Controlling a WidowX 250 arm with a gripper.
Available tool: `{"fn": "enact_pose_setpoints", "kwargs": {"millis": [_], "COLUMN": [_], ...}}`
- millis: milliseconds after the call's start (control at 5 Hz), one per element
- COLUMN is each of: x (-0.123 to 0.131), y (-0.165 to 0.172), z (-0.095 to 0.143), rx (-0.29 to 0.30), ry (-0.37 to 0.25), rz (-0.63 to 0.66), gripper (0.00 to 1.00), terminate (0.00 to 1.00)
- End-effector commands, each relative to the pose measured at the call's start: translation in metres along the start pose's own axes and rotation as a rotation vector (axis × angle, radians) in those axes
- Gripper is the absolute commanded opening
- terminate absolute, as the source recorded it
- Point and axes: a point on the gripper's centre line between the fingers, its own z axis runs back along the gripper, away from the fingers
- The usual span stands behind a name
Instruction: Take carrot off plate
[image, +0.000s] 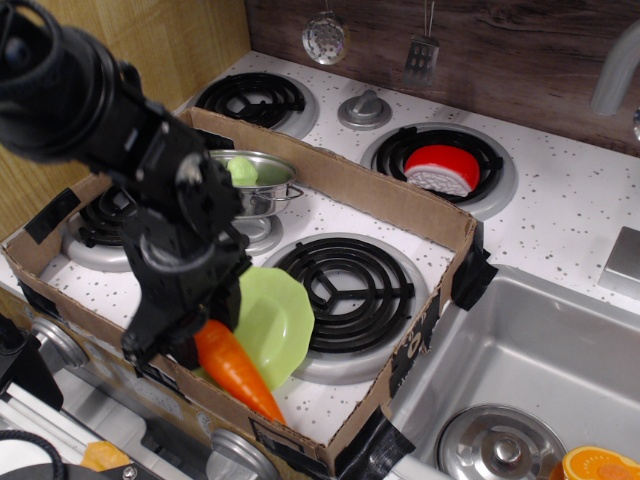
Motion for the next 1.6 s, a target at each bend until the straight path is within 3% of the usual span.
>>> {"fn": "enact_pose_setpoints", "kwargs": {"millis": [0,200,800,1000,1400], "x": [0.012,0.017,-0.028,-0.032,-0.024], "y": [-0.039,-0.06,-0.154,-0.173,-0.19], "z": [0.036,0.054,0.072,0.066,0.043], "rx": [0.041,0.055,-0.064,-0.115,-0.123], "ry": [0.049,0.002,-0.173,-0.226,-0.271], "rz": [-0.102,-0.098,0.096,0.053,0.017], "gripper": [0.0,0.0,0.0,0.0,0.0], "terminate": [0.0,0.0,0.0,0.0,0.0]}}
